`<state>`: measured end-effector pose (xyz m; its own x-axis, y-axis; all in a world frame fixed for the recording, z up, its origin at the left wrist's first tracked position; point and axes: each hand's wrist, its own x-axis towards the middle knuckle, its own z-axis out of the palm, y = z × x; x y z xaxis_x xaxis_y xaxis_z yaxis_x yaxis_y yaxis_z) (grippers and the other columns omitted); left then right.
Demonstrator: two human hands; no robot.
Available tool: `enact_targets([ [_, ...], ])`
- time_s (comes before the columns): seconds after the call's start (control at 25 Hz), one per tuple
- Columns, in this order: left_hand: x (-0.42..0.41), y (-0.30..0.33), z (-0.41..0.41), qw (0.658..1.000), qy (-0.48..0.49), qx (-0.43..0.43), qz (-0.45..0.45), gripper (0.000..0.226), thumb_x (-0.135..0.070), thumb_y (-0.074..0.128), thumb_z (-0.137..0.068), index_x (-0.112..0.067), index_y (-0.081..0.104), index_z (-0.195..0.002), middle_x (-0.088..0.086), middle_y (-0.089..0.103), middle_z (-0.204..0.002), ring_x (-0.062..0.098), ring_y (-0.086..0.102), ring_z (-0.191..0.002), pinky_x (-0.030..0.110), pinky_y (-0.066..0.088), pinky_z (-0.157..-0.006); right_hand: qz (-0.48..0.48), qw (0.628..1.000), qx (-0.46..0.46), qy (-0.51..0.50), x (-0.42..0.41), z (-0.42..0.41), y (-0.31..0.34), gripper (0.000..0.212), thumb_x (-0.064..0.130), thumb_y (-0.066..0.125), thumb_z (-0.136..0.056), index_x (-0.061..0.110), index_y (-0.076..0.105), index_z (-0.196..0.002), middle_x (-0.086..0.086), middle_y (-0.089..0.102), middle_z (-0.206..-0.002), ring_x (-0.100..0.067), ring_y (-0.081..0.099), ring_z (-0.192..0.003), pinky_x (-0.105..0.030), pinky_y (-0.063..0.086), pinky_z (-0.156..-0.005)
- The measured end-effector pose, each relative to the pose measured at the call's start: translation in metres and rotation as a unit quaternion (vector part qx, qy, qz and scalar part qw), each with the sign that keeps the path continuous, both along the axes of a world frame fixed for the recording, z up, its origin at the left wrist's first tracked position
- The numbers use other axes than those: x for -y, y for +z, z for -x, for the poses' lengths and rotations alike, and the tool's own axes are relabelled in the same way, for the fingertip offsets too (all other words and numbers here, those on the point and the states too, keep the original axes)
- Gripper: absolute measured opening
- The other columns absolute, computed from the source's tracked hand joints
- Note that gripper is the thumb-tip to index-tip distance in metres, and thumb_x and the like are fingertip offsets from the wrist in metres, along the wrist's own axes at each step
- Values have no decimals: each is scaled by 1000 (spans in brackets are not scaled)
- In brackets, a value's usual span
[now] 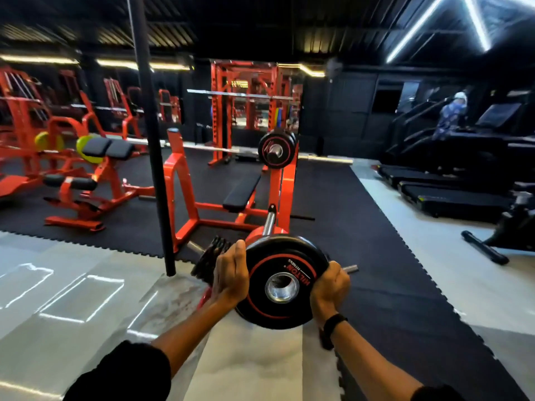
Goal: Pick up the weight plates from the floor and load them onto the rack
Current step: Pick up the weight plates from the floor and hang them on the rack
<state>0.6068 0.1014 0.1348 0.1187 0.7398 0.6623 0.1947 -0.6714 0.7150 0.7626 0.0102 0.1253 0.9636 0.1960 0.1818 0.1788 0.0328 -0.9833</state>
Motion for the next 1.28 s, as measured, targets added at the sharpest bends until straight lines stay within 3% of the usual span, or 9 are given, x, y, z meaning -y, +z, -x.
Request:
enact_targets([
  [0.12,-73,-21,-29,999,-31,-9,18,44,-42,24,-101,-29,31,-59,-11,33,-48,5,41,-44,19,25,-47,3,1000,-20,-16,-68,-24,-19,30,29,34,-79,15,35,-53,-2,39,-56,-19,37,-59,-36,28,-55],
  [0.44,-263,-115,-132,992,-40,-53,106,47,-37,26,-102,-25,28,-56,-10,29,-48,8,35,-42,24,23,-45,72,995,-62,-36,-251,-116,-109,39,29,34,-78,-1,49,-59,-11,47,-59,-22,42,-58,-39,33,-55],
  [0.56,-323,-147,-167,985,-29,-62,159,49,-31,28,-101,-20,33,-53,-5,40,-47,7,47,-46,28,31,-48,105,992,-71,-25,-309,-151,-134,32,28,33,-77,7,42,-56,-8,44,-57,-22,39,-56,-36,30,-55],
  [0.68,-373,-181,-194,967,-3,-77,242,53,-43,25,-99,-12,44,-60,24,57,-64,37,59,-66,47,44,-60,141,985,-93,-36,-361,-179,-156,31,29,36,-78,8,41,-56,-5,42,-57,-19,38,-55,-40,36,-53],
  [0.72,-389,-189,-199,962,-5,-81,262,53,-48,24,-97,-14,42,-59,22,54,-62,40,56,-64,48,44,-59,151,982,-104,-36,-375,-188,-165,33,29,36,-78,6,43,-56,-6,43,-58,-20,40,-56,-44,39,-54],
  [0.8,-417,-201,-211,959,-21,-96,265,50,-47,24,-95,-17,37,-57,5,46,-55,28,49,-56,44,40,-55,165,978,-122,-41,-400,-200,-180,37,29,37,-78,-2,45,-58,-10,44,-60,-22,40,-58,-47,39,-55],
  [0.88,-439,-214,-224,959,-19,-114,259,42,-33,28,-95,-18,34,-57,-2,40,-55,20,41,-56,44,37,-55,164,977,-122,-62,-421,-205,-188,29,26,37,-77,4,39,-58,-10,38,-61,-18,33,-57,-40,30,-54],
  [1.0,-469,-234,-232,956,-38,-111,268,35,-17,32,-93,-19,34,-58,0,39,-57,17,38,-57,50,35,-55,143,982,-114,-54,-447,-214,-210,20,21,38,-78,16,31,-59,-6,30,-61,-15,28,-58,-37,23,-54],
  [1.28,-511,-256,-252,968,-77,-88,223,35,-24,28,-94,-14,37,-62,0,35,-57,15,32,-53,47,29,-49,95,990,-90,-42,-483,-230,-235,26,11,38,-79,18,36,-53,3,31,-54,-1,29,-49,-24,23,-48],
])
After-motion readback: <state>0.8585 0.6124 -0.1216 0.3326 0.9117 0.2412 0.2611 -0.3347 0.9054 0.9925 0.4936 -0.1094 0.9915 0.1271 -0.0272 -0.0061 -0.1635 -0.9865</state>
